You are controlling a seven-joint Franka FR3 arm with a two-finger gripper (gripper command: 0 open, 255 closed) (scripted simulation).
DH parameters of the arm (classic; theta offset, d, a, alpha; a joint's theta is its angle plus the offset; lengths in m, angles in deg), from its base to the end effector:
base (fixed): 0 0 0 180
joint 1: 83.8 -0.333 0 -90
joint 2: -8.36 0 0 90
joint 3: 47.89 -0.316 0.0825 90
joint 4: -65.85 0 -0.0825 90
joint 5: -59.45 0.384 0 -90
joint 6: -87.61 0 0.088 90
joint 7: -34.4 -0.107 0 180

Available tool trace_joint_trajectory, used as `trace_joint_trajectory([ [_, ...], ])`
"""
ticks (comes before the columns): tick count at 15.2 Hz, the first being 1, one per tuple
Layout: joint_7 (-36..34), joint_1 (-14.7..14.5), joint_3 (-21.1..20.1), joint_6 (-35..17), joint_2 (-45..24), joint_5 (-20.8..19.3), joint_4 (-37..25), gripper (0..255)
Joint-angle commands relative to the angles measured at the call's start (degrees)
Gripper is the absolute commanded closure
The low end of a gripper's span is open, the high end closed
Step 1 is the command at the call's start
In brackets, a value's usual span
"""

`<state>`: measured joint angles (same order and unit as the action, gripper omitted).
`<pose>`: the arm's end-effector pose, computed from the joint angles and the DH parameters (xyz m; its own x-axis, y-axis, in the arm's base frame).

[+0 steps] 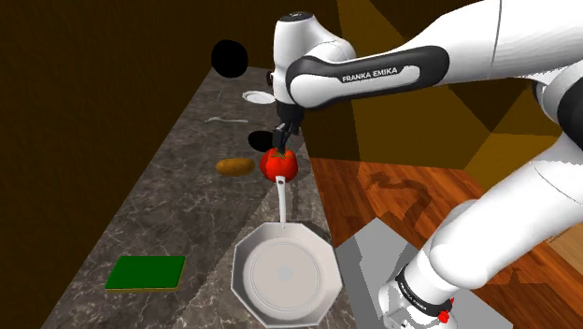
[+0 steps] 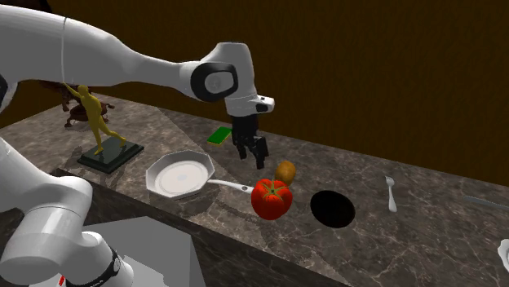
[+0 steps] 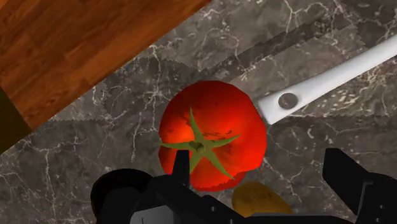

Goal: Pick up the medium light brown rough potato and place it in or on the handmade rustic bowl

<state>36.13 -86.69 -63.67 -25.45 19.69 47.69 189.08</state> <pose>0.4738 0.1522 0.4853 0.9089 0.4170 -0.0062 0.4061 -0.8816 0.2405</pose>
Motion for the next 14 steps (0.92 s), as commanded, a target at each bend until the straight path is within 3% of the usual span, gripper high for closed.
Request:
trace_joint_trajectory([
  [1, 0.0, -0.2, -1.1, -1.1, -4.2, -3.2, -2.7, 0],
  [7, -2.2, -2.5, -4.0, -2.7, -17.5, -13.9, -11.7, 0],
  [14, -3.1, -8.1, -4.4, -1.6, -32.9, -26.4, -24.0, 0],
])
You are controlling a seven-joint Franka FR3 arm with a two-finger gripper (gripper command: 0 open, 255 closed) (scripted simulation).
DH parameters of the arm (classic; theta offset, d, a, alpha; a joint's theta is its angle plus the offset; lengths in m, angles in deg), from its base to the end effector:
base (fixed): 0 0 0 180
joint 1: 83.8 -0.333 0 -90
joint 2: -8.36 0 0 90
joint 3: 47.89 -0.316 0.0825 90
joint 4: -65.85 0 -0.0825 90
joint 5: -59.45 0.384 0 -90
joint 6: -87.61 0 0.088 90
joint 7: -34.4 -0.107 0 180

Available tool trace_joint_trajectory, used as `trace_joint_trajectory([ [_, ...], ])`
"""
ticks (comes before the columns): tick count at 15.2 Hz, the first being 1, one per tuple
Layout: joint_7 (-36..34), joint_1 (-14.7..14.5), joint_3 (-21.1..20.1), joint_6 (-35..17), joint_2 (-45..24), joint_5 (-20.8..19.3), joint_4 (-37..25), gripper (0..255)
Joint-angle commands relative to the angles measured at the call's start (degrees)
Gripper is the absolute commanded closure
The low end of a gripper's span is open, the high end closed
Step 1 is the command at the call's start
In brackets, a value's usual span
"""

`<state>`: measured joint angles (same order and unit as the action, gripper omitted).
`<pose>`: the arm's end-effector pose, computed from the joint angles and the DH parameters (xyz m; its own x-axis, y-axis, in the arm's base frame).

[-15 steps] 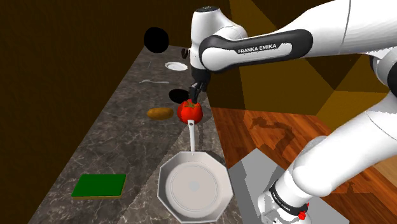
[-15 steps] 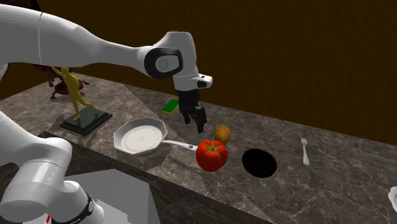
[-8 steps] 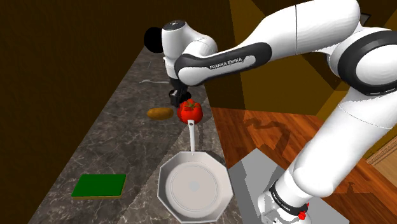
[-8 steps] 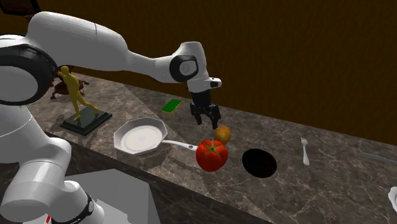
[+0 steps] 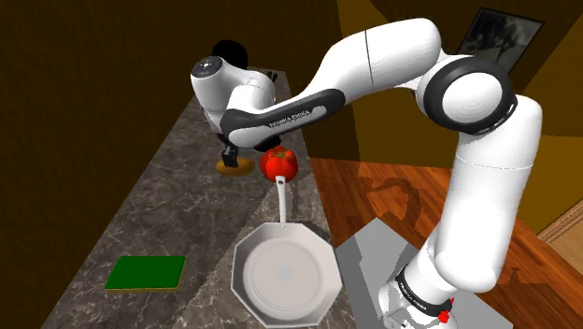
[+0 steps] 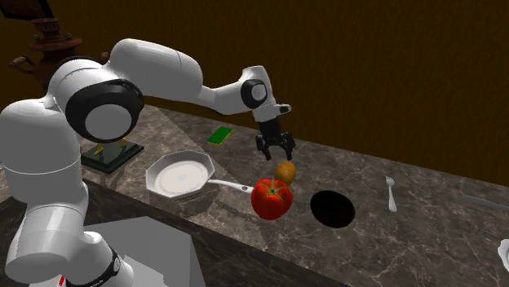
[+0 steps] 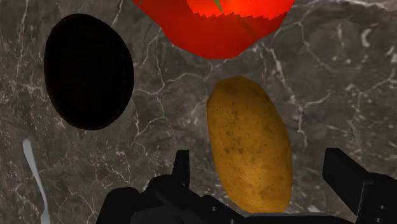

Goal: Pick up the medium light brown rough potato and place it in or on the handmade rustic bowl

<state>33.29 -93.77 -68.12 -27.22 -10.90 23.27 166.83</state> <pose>0.5773 0.2743 0.3851 0.7212 0.6842 -0.1084 0.6564 -0.6251 0.4224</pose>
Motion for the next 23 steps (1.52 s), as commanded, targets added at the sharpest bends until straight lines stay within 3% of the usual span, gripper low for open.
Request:
trace_joint_trajectory([
  [1, -0.1, -2.0, 0.2, 0.4, -4.5, -3.6, -3.7, 0],
  [4, 0.7, -5.1, 0.9, 1.2, -11.0, -8.1, -9.6, 0],
  [12, -0.2, -4.2, 2.2, -2.6, -13.6, -9.8, -8.7, 0],
  [20, -0.2, -4.2, 2.2, -2.6, -13.6, -9.8, -8.7, 0],
  [21, -0.2, -4.2, 2.2, -2.6, -13.6, -9.8, -8.7, 255],
  [23, -0.2, -4.2, 2.2, -2.6, -13.6, -9.8, -8.7, 255],
])
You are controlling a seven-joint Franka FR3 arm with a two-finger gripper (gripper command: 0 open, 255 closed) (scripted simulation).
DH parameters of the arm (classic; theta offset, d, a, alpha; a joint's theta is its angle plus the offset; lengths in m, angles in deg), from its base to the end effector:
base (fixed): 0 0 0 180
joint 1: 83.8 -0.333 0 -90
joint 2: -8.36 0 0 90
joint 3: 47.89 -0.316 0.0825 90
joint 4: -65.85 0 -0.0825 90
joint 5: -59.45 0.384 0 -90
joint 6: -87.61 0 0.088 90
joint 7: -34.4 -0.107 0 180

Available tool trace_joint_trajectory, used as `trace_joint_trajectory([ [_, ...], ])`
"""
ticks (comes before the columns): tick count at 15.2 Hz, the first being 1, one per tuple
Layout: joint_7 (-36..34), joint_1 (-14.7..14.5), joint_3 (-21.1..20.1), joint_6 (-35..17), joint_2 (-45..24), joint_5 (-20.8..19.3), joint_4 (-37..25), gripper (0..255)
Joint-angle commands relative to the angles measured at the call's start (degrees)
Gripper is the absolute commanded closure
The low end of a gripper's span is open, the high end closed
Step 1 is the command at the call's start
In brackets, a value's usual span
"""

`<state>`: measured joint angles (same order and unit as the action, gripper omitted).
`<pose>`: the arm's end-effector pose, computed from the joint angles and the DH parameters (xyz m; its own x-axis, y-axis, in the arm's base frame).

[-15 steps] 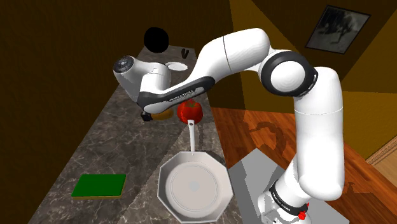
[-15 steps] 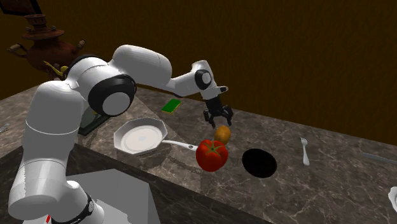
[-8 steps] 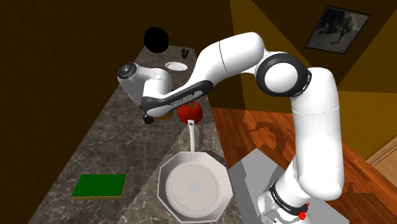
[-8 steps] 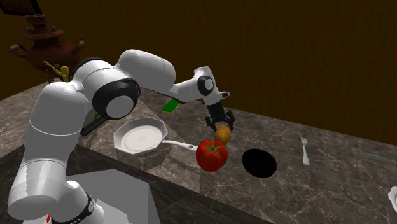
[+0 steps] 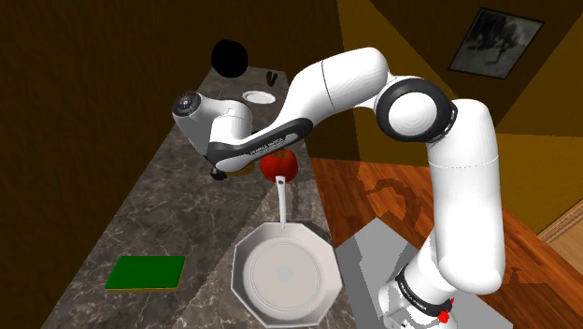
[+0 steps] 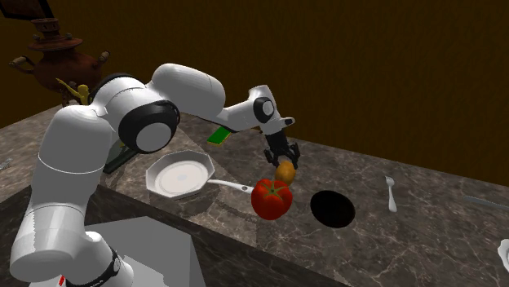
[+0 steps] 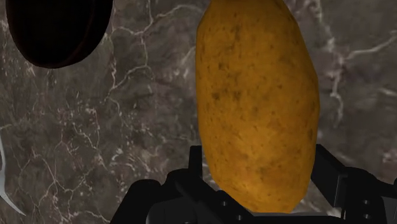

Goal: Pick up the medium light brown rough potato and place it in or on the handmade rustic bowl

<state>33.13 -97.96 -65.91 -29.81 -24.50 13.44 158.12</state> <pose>0.6141 0.3064 0.3052 0.6339 0.7568 -0.1591 0.7208 -0.5036 0.4762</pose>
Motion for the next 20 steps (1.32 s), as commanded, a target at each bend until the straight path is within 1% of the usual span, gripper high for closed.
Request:
trace_joint_trajectory([
  [1, 0.0, 0.0, 0.0, 0.0, 0.0, 0.0, 0.0, 255],
  [7, 0.0, 0.0, 0.0, 0.0, 0.0, 0.0, 0.0, 255],
  [20, 4.7, 0.5, -1.4, 5.8, 4.4, 3.2, -2.8, 255],
])
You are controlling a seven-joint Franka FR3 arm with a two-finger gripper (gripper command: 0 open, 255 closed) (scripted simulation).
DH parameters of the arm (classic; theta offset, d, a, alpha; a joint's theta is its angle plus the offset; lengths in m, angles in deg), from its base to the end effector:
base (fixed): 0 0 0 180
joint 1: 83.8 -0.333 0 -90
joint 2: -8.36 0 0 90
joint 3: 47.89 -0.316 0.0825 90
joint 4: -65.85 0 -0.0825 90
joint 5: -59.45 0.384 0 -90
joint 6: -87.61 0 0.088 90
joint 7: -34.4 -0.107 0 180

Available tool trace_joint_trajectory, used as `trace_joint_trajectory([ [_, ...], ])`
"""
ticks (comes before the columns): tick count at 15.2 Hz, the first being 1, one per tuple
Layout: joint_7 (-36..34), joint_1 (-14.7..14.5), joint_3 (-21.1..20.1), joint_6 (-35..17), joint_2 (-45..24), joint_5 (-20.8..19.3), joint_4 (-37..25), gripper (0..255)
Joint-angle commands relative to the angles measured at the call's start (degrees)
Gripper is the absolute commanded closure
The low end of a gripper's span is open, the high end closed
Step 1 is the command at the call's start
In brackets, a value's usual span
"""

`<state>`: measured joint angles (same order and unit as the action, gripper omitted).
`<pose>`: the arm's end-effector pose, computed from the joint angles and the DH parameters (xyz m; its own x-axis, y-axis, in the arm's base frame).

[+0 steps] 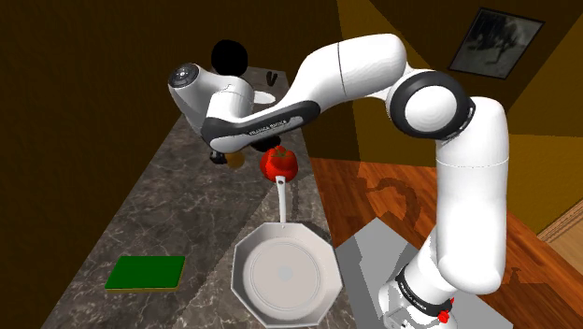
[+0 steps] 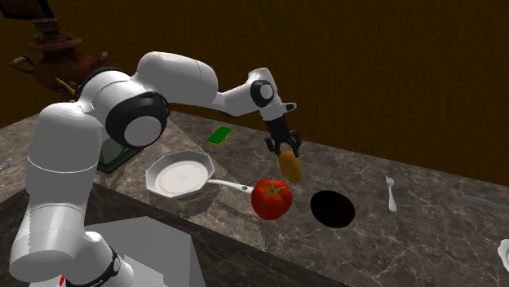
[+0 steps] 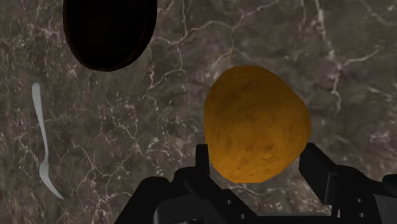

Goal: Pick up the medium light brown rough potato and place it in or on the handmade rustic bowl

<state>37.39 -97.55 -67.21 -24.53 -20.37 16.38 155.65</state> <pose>0.6137 0.3068 0.3678 0.6341 0.7566 -0.1596 0.7209 -0.5037 0.4760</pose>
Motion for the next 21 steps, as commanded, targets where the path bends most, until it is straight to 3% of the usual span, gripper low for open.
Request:
trace_joint_trajectory([
  [1, 0.8, 0.1, -0.2, 1.0, 0.6, 0.5, -0.6, 255],
  [10, 4.1, 0.0, -0.8, 5.5, 2.7, 2.2, -4.1, 255],
  [21, 15.2, 9.6, 2.8, -1.5, 1.4, 2.6, -5.4, 255],
])
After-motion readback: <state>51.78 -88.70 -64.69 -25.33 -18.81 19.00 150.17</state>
